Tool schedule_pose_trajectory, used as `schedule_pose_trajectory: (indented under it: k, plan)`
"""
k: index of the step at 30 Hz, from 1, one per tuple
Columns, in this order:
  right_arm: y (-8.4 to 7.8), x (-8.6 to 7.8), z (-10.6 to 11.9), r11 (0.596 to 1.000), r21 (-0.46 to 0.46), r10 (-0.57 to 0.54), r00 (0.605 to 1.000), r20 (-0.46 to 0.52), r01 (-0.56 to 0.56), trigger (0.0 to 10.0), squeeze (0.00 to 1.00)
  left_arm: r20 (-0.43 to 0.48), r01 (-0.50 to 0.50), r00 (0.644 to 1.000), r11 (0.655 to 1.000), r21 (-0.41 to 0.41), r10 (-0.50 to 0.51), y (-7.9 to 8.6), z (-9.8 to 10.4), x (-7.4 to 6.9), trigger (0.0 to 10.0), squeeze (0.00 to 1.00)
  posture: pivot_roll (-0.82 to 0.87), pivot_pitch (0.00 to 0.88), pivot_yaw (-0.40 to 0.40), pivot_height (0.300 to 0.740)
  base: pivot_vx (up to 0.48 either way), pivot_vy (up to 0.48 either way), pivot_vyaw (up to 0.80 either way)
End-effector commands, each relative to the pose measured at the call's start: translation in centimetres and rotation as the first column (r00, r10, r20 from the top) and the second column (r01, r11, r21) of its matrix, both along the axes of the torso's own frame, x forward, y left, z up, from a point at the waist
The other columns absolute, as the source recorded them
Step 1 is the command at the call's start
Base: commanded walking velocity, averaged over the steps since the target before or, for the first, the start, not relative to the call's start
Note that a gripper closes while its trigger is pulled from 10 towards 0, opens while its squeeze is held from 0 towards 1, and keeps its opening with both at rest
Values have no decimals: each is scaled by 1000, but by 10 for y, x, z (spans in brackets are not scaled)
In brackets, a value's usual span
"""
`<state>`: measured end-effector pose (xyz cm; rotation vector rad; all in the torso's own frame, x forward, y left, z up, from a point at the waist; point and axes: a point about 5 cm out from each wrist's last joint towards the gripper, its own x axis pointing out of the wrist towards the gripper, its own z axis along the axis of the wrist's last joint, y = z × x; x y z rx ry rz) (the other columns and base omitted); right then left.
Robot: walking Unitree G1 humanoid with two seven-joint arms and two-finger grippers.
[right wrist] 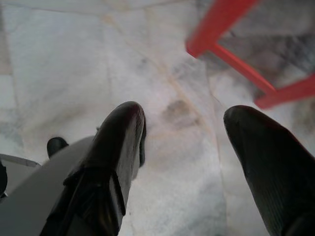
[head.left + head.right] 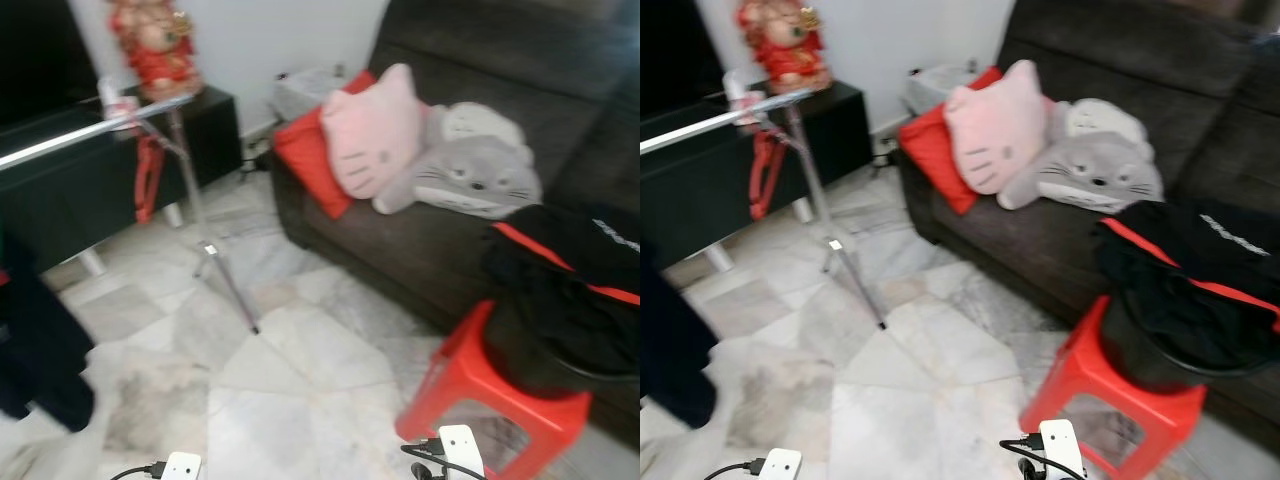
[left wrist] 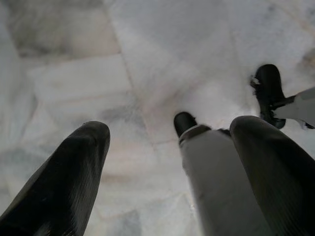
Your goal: Hang hanger
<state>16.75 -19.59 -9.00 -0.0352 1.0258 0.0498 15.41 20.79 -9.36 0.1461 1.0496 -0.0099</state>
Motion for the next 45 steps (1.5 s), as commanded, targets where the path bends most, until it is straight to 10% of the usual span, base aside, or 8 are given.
schedule_pose_trajectory:
  k: [1, 45]
  plan:
    - [0, 1, 0, 1000, 1, -4, 1000, 4, 4, 10000, 0, -2, 20, 1000, 1000, 10, -20, 1, 0, 1, 10000, 0, -47, 42, -10, 740, 0, -322, -769]
    - [0, 2, 1, 1000, 9, -9, 1000, 13, 9, 10000, 0, 1, -11, 1000, 1000, 0, 11, 3, 0, -1, 10000, 0, -54, 45, -18, 740, 0, -15, -696]
